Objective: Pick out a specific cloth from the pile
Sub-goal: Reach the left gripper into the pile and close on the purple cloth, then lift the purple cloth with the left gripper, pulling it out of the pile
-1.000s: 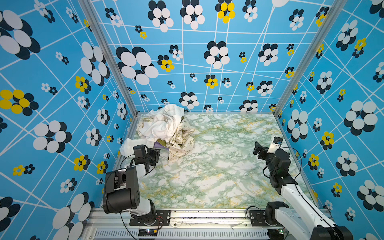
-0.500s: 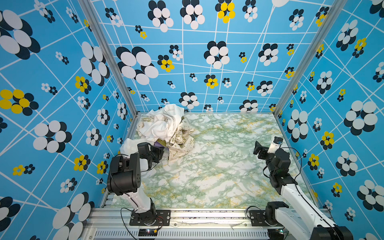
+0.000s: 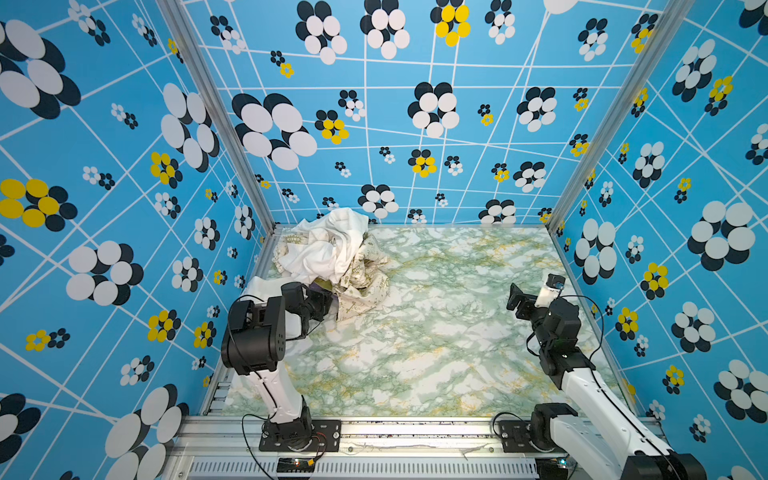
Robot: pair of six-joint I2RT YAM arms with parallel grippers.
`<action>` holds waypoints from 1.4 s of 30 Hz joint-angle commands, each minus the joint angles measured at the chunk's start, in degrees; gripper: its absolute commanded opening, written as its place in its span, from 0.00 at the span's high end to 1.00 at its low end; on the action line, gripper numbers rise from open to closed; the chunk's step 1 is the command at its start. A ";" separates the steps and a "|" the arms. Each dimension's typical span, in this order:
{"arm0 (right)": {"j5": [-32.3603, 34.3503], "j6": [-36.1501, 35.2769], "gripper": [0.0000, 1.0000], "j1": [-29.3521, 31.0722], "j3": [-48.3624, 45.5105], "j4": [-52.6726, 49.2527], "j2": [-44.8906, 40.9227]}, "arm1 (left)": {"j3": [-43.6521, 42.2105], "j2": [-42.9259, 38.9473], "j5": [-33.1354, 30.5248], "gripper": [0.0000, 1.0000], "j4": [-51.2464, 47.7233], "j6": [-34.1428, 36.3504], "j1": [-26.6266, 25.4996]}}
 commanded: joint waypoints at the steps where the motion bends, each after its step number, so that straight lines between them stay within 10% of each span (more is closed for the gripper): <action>1: 0.55 -1.22 0.01 -0.22 -0.61 -0.48 -0.79 | 1.44 2.84 0.54 0.71 1.22 -0.99 -0.90; 11: 0.81 -1.86 0.01 -0.22 -0.60 -0.95 -1.22 | 1.45 -1.31 -3.05 1.00 -0.78 3.97 -1.28; 28: 0.66 -1.43 0.01 -0.22 -0.61 -0.39 -0.86 | 17.35 -26.96 -11.52 1.00 -33.06 22.70 -1.34; 42: 0.42 -0.91 0.01 -0.22 -0.81 -0.69 -1.40 | 47.50 -23.84 -14.99 1.00 -59.29 34.43 -1.00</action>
